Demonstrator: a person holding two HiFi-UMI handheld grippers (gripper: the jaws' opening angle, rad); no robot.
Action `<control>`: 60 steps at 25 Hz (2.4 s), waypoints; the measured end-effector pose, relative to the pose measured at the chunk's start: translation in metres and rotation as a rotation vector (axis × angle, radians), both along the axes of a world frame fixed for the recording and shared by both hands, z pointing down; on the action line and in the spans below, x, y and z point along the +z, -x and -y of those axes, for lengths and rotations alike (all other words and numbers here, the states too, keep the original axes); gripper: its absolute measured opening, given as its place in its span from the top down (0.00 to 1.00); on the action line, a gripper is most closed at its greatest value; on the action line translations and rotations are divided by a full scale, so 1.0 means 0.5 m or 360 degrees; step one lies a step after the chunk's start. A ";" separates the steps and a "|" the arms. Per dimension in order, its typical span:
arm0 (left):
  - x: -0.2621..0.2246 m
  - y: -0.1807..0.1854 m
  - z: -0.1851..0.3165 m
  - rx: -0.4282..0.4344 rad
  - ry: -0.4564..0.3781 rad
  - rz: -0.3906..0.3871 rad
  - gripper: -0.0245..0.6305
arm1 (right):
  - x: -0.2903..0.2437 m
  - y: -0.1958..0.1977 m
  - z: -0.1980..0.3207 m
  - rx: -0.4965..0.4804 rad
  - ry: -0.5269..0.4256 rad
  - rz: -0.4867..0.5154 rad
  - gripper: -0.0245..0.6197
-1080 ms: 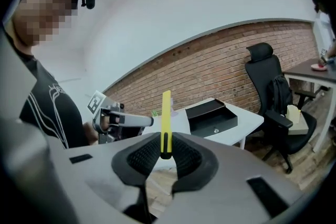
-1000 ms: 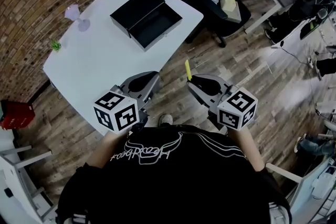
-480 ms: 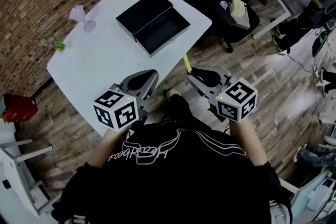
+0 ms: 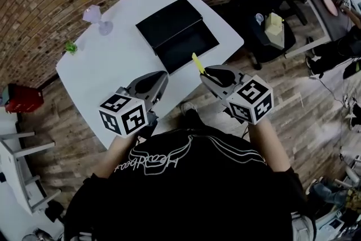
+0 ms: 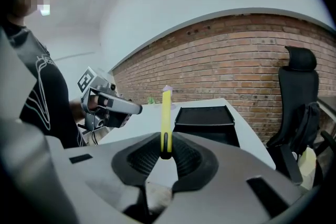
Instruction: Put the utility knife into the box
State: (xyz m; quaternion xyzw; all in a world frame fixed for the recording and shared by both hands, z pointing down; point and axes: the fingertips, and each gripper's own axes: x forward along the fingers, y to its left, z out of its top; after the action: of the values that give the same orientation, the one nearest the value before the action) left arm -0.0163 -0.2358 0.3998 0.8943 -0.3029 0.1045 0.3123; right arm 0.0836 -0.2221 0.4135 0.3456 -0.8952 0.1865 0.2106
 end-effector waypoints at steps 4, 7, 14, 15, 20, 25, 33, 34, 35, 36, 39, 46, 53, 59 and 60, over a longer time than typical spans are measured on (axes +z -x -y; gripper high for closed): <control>-0.005 0.009 0.053 -0.0076 -0.0008 0.0007 0.91 | 0.017 0.007 0.068 -0.0102 0.0006 -0.0100 0.86; -0.006 0.019 0.081 -0.0136 -0.0009 0.0017 0.91 | 0.033 0.012 0.108 -0.0189 0.0022 -0.0183 0.86; -0.005 0.047 0.127 -0.0300 -0.0019 0.0036 0.91 | 0.103 0.023 0.172 -0.0420 0.0059 -0.0438 0.86; -0.002 0.052 0.131 -0.0326 -0.0016 0.0038 0.91 | 0.119 0.025 0.177 -0.0458 0.0074 -0.0475 0.85; 0.019 0.073 0.147 -0.0453 0.0009 0.0037 0.91 | 0.188 0.031 0.199 -0.0624 0.0166 -0.0595 0.86; 0.029 0.089 0.152 -0.0556 0.0005 0.0030 0.91 | 0.252 0.035 0.214 -0.0802 0.0216 -0.0781 0.85; 0.063 0.121 0.149 -0.0696 0.0035 0.0009 0.92 | 0.329 0.048 0.238 -0.0973 0.0264 -0.1013 0.85; 0.068 0.123 0.149 -0.0705 0.0041 0.0006 0.91 | 0.337 0.048 0.244 -0.0982 0.0259 -0.1050 0.85; 0.071 0.125 0.150 -0.0712 0.0044 0.0002 0.91 | 0.343 0.048 0.250 -0.0991 0.0255 -0.1088 0.85; 0.074 0.127 0.152 -0.0718 0.0047 0.0000 0.91 | 0.349 0.049 0.253 -0.1006 0.0253 -0.1118 0.85; 0.079 0.130 0.155 -0.0731 0.0048 0.0001 0.91 | 0.366 0.056 0.257 -0.1053 0.0253 -0.1181 0.85; 0.091 0.141 0.151 -0.0772 0.0067 -0.0001 0.91 | 0.389 0.054 0.257 -0.1121 0.0285 -0.1261 0.85; 0.094 0.142 0.146 -0.0787 0.0074 0.0000 0.91 | 0.388 0.054 0.258 -0.1139 0.0289 -0.1264 0.85; 0.095 0.137 0.145 -0.0768 0.0074 0.0010 0.91 | 0.375 0.035 0.273 -0.1028 0.0313 -0.1230 0.67; 0.094 0.134 0.144 -0.0763 0.0075 0.0011 0.91 | 0.371 0.035 0.271 -0.1017 0.0321 -0.1201 0.63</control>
State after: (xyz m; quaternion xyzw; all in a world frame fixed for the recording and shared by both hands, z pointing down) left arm -0.0833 -0.3079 0.4470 0.7889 -0.5052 0.0374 0.3479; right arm 0.0661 -0.3577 0.5988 0.0756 -0.7953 0.0604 0.5985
